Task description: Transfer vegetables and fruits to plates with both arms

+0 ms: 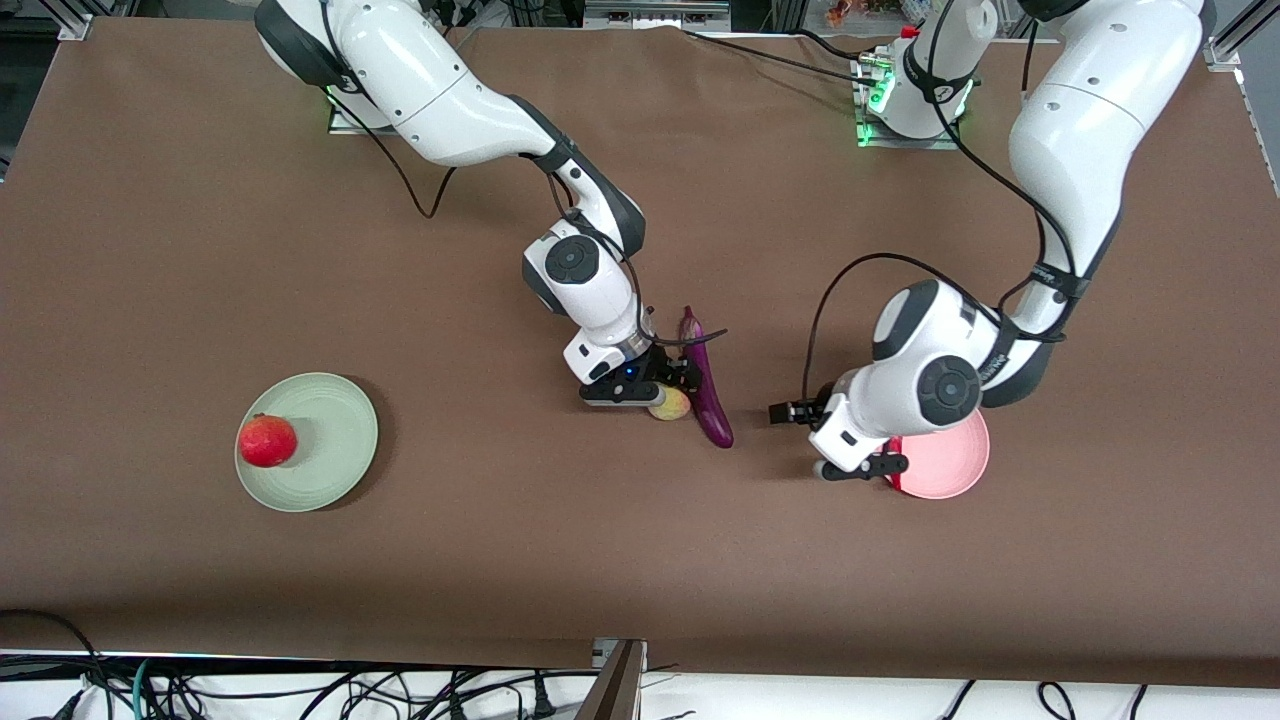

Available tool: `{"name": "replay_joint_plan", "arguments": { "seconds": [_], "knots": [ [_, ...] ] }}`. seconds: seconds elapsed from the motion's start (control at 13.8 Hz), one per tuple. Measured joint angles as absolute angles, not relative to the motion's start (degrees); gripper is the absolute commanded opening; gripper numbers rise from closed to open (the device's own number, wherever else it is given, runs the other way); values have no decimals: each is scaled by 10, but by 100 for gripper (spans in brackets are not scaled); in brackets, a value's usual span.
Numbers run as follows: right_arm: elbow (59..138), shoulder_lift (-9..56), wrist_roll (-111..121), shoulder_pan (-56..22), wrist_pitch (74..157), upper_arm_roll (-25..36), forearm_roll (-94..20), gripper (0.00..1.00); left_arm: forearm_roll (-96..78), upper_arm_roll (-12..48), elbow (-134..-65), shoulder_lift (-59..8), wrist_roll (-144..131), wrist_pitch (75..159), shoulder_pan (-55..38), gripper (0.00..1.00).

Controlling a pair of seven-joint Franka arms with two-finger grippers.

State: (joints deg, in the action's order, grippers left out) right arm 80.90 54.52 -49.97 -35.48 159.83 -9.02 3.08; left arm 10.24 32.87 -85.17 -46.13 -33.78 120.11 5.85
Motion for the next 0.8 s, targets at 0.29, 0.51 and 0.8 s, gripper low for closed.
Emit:
{"name": "replay_joint_plan", "arguments": {
  "seconds": [0.29,0.51,0.8],
  "knots": [
    [807,545,-500,-354,1602,-88,31,29,102,329,-852,-461,-375,1201,41,100],
    [795,530,-496,-325,1586,-81,31,30,102,328,-854,-463,-388,1212,30,100],
    [789,463,-392,-230,1372,-78,31,30,107,325,-857,-464,-446,1222,-8,100]
  ]
}}
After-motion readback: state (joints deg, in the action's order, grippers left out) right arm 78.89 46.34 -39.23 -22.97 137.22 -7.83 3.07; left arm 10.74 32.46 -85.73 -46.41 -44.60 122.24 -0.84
